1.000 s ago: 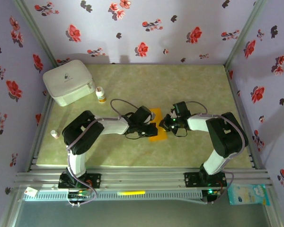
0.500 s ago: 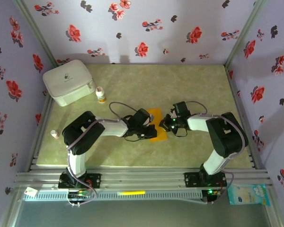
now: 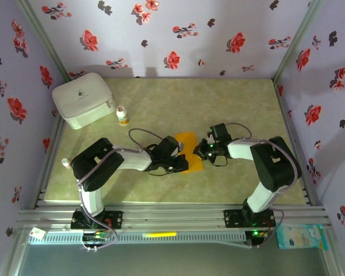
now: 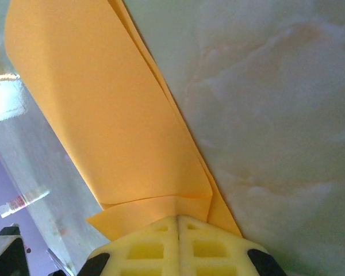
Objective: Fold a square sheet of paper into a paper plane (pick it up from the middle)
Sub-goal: Fold the triangle a second time at the center of the table.
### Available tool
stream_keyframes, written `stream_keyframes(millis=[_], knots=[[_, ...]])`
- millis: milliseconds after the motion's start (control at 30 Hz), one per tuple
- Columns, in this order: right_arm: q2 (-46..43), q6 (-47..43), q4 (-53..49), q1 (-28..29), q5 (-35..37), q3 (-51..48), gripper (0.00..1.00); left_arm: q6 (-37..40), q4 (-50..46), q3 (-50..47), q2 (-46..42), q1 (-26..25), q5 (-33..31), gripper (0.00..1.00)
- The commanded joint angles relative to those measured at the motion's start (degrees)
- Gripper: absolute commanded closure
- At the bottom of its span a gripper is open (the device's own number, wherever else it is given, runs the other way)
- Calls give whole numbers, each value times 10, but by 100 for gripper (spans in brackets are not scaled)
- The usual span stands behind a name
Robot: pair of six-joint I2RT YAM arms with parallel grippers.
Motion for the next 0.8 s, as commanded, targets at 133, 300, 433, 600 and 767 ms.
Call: stream_keyframes(millis=[133, 300, 433, 600, 767], knots=[[22, -11, -66, -6, 51, -7, 100, -10, -49, -12, -18, -10, 7, 98], [23, -14, -70, -6, 52, -7, 100, -7, -68, -6, -17, -10, 14, 99], [20, -14, -70, -5, 54, -9, 100, -18, -63, -14, -35, -10, 11, 98], [15, -13, -69, -6, 50, -9, 100, -12, -26, 0, -72, -7, 12, 97], [10, -12, -69, -6, 49, -10, 100, -14, 16, 18, -77, 21, 9, 97]])
